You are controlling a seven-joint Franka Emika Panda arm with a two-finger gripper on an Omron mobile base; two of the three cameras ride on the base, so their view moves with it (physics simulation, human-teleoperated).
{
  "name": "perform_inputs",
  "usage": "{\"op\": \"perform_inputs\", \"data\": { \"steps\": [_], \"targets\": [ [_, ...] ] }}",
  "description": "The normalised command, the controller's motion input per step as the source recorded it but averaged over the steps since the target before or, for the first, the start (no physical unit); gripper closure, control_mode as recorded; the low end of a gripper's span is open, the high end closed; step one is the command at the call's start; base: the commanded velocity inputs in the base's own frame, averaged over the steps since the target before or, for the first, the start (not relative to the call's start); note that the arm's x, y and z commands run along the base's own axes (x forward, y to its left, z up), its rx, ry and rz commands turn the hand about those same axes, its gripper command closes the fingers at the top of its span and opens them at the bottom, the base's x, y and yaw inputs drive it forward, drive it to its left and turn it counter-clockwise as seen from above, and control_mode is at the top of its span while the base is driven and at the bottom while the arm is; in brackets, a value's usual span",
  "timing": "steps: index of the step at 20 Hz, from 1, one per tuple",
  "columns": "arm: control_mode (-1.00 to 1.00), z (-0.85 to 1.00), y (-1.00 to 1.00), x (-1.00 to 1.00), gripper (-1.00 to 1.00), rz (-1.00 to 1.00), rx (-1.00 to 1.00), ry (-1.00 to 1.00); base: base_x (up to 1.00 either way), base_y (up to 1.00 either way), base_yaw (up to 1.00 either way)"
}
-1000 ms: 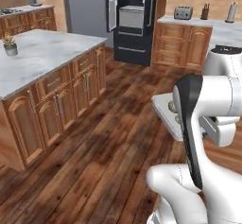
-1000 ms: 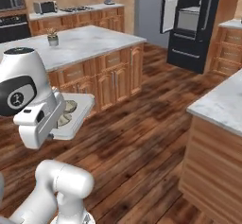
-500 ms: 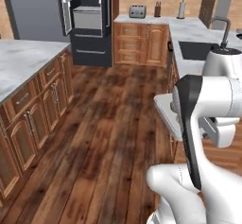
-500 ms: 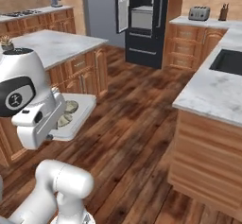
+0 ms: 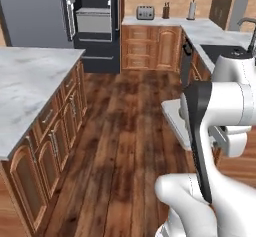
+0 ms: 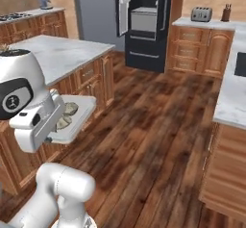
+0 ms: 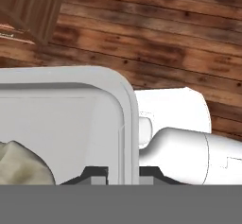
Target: Place two dumplings into each of the tupperware containers and then place the containers in the fridge.
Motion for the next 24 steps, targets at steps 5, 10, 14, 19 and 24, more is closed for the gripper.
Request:
{"op": "perform_inputs", "data": {
  "steps": [5, 10, 14, 19, 24],
  "targets": [
    [1.0, 0.0, 0.0, 0.0, 1.0, 0.0, 0.0, 0.0, 0.68, 0.44, -0.57],
    [1.0, 0.0, 0.0, 0.0, 1.0, 0.0, 0.0, 0.0, 0.97, -0.08, -0.02],
    [1.0, 0.0, 0.0, 0.0, 1.0, 0.0, 0.0, 0.0, 1.0, -0.14, -0.01],
    [1.0, 0.0, 0.0, 0.0, 1.0, 0.0, 0.0, 0.0, 1.0, 0.04, -0.09],
    [1.0, 0.0, 0.0, 0.0, 1.0, 0.0, 0.0, 0.0, 1.0, 0.46, -0.27]
  ]
}}
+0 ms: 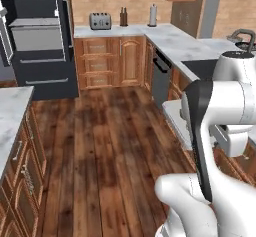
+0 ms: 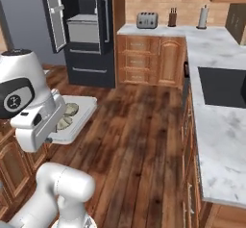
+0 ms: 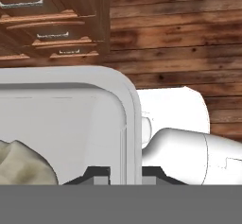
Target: Place two dumplings into each of the tupperware containers and then place the containers in the fridge.
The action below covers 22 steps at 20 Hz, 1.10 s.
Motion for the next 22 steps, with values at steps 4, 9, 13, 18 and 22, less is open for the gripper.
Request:
{"op": "perform_inputs", "data": {
  "steps": [4, 9, 13, 18, 22],
  "targets": [
    [1.0, 0.0, 0.0, 0.0, 1.0, 0.0, 0.0, 0.0, 0.89, 0.58, -0.19],
    [1.0, 0.0, 0.0, 0.0, 1.0, 0.0, 0.0, 0.0, 0.93, 0.58, 0.0],
    [1.0, 0.0, 0.0, 0.0, 1.0, 0.0, 0.0, 0.0, 1.0, 0.25, 0.0],
    [1.0, 0.0, 0.0, 0.0, 1.0, 0.0, 0.0, 0.0, 1.0, 0.12, -0.01],
    [1.0, 0.0, 0.0, 0.0, 1.0, 0.0, 0.0, 0.0, 1.0, 0.13, 0.13]
  ]
}}
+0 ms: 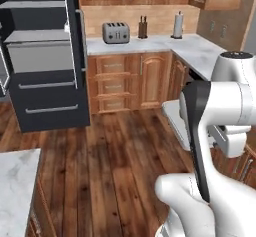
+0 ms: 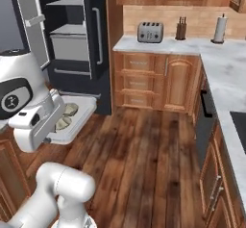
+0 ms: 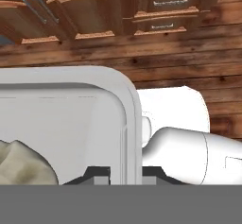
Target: Place two dumplings into each of the tupperware containers and then place the containers in the fridge.
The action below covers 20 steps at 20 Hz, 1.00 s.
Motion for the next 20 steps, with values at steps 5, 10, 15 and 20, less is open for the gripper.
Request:
{"op": "perform_inputs", "data": {
  "steps": [5, 10, 15, 20],
  "targets": [
    [1.0, 0.0, 0.0, 0.0, 1.0, 0.0, 0.0, 0.0, 0.86, 0.16, 0.43],
    [1.0, 0.0, 0.0, 0.0, 1.0, 0.0, 0.0, 0.0, 0.84, 0.12, 0.45],
    [1.0, 0.0, 0.0, 0.0, 1.0, 0.0, 0.0, 0.0, 0.87, 0.14, 0.42],
    [1.0, 0.0, 0.0, 0.0, 1.0, 0.0, 0.0, 0.0, 0.96, 0.03, 0.44]
  ]
}}
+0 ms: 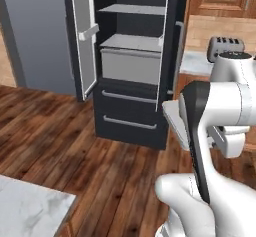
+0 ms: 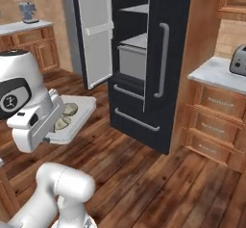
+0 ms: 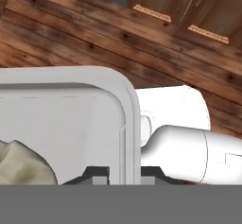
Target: Place two dumplings into each of the tupperware containers and then place the containers in the fridge.
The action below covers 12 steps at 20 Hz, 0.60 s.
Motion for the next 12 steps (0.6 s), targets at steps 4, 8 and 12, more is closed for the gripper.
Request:
{"op": "perform_inputs", "data": {
  "steps": [4, 8, 12],
  "targets": [
    [1.0, 0.0, 0.0, 0.0, 1.0, 0.0, 0.0, 0.0, 0.9, 0.05, 0.42],
    [1.0, 0.0, 0.0, 0.0, 1.0, 0.0, 0.0, 0.0, 0.88, 0.06, 0.4],
    [1.0, 0.0, 0.0, 0.0, 1.0, 0.0, 0.0, 0.0, 0.89, 0.08, 0.38]
  ]
}}
